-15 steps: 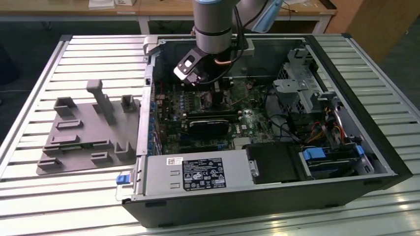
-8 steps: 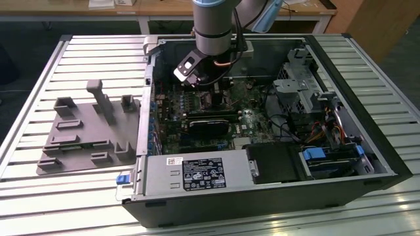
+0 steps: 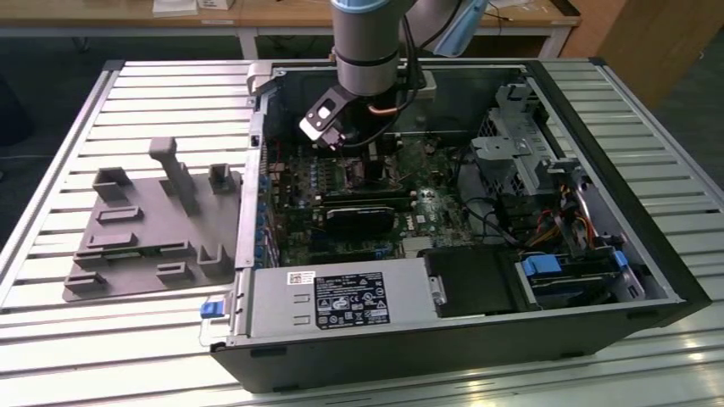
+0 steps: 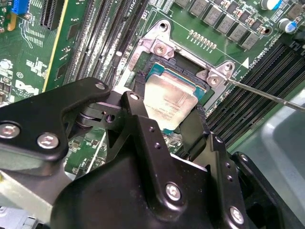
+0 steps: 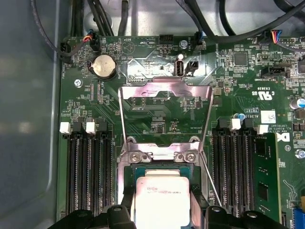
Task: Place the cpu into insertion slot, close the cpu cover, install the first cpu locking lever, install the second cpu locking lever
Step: 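Place the cpu into insertion slot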
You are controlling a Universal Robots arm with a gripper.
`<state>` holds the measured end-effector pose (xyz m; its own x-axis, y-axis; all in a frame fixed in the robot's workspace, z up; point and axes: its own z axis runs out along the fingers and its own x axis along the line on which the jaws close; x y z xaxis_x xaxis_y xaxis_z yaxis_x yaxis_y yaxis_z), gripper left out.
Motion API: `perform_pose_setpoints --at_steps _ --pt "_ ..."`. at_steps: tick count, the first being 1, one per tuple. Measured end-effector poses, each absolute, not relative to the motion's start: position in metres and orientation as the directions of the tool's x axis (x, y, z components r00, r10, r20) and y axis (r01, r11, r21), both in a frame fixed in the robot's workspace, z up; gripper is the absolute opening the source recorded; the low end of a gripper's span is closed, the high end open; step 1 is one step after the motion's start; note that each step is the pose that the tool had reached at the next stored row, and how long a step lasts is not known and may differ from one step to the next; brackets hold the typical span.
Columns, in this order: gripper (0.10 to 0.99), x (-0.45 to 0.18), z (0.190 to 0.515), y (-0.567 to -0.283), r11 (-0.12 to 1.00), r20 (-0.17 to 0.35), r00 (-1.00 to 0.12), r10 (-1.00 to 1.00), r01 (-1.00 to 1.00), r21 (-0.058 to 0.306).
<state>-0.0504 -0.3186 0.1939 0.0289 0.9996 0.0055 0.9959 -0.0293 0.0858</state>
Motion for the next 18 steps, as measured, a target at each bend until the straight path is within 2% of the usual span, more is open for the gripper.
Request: perform_pose_setpoints --at_steps 12,14,15,18 --pt "0.541 -0.0504 0.1921 -0.3185 -0.029 0.006 0.028 1.0 0.996 0.086" --pt "0.553 -0.0504 0.1921 -0.3185 -0.029 0.006 0.028 1.0 0.996 0.086" --pt "0.616 -0.0504 0.1921 -0.3185 -0.029 0.006 0.028 1.0 0.996 0.086" --pt "0.616 -0.0505 0.1923 -0.3186 -0.029 0.005 0.028 1.0 0.996 0.086"
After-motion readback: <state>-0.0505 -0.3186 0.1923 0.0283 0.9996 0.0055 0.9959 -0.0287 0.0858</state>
